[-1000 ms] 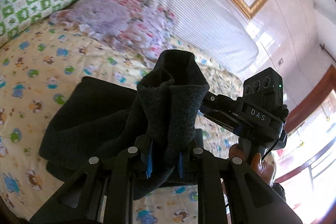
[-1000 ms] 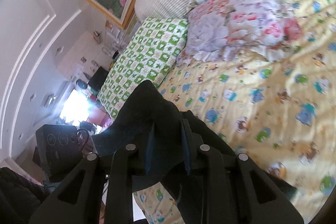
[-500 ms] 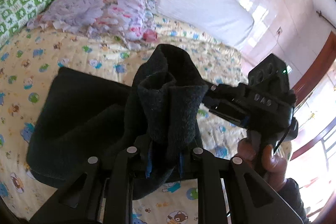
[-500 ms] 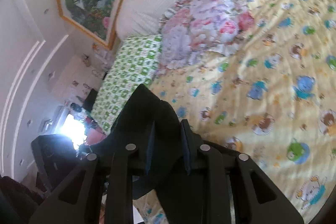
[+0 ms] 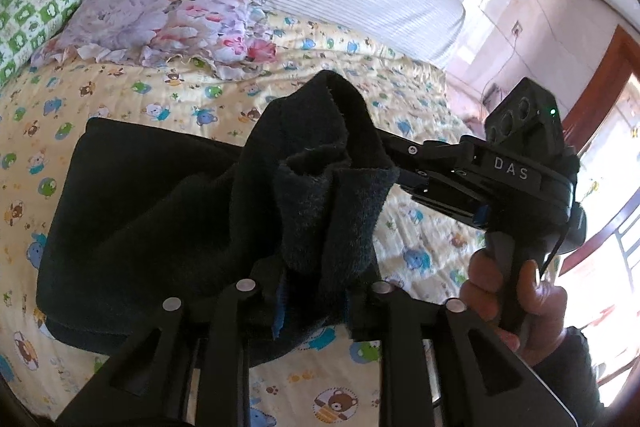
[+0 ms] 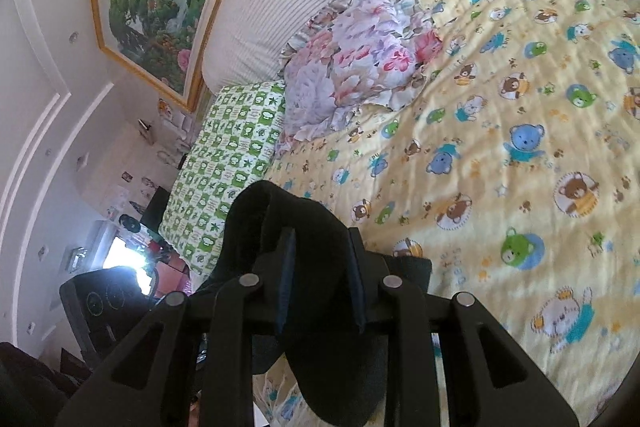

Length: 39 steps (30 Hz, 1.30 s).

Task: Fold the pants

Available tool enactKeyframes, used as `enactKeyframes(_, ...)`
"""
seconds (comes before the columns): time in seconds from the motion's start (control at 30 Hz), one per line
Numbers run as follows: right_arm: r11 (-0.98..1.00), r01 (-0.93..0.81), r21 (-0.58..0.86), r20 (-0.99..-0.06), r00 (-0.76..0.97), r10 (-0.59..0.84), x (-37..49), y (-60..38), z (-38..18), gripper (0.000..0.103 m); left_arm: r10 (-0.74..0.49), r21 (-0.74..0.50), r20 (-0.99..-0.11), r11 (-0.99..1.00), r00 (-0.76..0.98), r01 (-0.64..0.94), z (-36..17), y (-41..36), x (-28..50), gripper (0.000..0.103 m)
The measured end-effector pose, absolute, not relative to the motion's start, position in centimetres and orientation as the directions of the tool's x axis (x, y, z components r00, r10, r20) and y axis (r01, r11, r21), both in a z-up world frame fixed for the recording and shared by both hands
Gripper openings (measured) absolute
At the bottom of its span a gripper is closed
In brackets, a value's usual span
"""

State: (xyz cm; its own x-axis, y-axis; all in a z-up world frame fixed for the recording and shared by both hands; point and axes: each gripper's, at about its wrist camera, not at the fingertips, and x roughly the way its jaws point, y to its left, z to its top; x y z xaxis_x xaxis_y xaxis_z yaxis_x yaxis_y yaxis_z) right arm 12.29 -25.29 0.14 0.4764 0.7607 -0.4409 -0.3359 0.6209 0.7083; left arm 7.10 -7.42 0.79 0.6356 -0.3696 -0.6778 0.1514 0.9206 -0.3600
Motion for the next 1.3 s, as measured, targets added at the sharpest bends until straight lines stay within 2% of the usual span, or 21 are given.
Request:
enactKeyframes(0.03,0.633,-0.326,0.702,-0.452,0.484,0.749,12.0,-25.4,0.1,0.028,-0.392,-0.374,-0.673,0.912,0.627,0.169,0.8,-7.5,6.9,0.037)
enactKeyframes(0.1,0.649,-0.307,0.696,-0.463,0.499,0.732,11.6,-25.8,-0.2,0.028,-0.42,-0.388,-0.664,0.901,0.618,0.194,0.9,-7.7,6.5,0.054)
enactKeyframes(0.13,0.663,-0.289,0.691,-0.473,0.513,0.717,11.3,-26.2,-0.2,0.028,-0.434,-0.393,-0.66,0.895,0.613,0.21,0.9,-7.8,6.3,0.056)
enactKeyframes(0.33,0.722,-0.228,0.653,-0.5,0.587,0.637,9.8,-27.7,0.8,0.028,-0.463,-0.409,-0.65,0.881,0.602,0.236,1.2,-7.3,5.1,0.056)
enactKeyframes(0.4,0.747,-0.221,0.627,-0.506,0.614,0.606,9.1,-27.7,1.8,0.031,-0.469,-0.424,-0.646,0.877,0.603,0.228,1.4,-6.7,4.9,0.057)
enactKeyframes(0.47,0.765,-0.218,0.606,-0.504,0.639,0.581,8.5,-27.5,2.7,0.057,-0.479,-0.442,-0.635,0.869,0.606,0.222,1.6,-5.7,4.5,0.057)
enactKeyframes(0.53,0.782,-0.229,0.58,-0.497,0.661,0.562,7.8,-27.0,3.6,0.063,-0.473,-0.448,-0.629,0.869,0.617,0.209,1.9,-4.9,4.2,0.059)
enactKeyframes(0.8,0.854,-0.25,0.457,-0.559,0.666,0.494,6.1,-23.8,4.9,0.064,-0.401,-0.462,-0.621,0.881,0.674,0.1,2.4,0.4,4.2,0.064)
enactKeyframes(1.3,0.854,-0.228,0.468,-0.611,0.614,0.499,5.6,-21.8,2.7,0.07,-0.315,-0.468,-0.672,0.882,0.67,-0.055,0.3,7.0,6.3,0.066)
